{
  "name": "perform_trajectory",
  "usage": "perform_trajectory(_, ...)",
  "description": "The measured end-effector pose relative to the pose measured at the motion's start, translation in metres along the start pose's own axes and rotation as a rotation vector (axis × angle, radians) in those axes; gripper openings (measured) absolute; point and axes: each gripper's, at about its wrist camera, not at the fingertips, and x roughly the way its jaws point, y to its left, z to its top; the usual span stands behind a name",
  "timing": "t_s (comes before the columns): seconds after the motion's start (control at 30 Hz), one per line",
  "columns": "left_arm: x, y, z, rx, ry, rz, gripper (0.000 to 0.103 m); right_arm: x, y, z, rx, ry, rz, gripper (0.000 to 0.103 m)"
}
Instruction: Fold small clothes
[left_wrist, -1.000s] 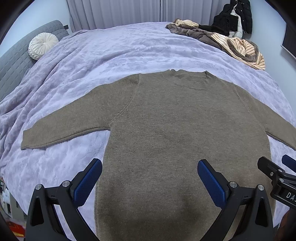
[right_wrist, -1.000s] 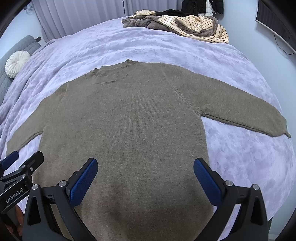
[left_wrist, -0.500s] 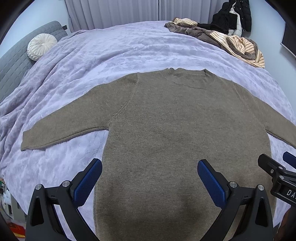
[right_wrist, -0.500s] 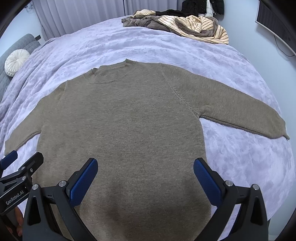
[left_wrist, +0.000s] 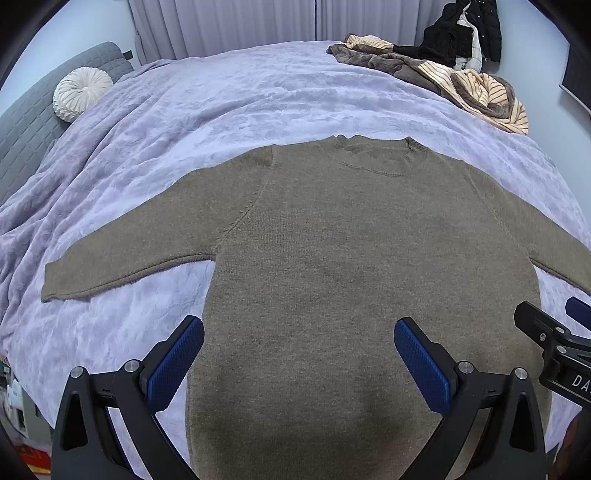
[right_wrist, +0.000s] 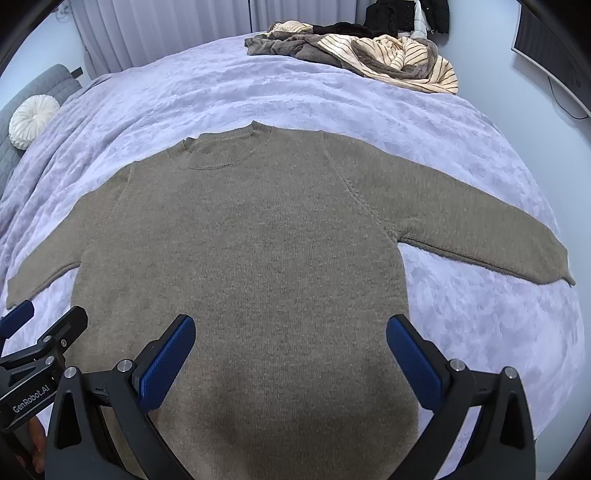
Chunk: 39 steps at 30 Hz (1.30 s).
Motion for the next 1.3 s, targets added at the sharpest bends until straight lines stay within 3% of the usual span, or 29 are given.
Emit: perform_trajectory(1.3,0.0085,0.001,-0.0015,-0.001,0.022,-0.012,0.103,0.0087,0.0025,-0.0015,-0.003,0.007,-0.004,0.103)
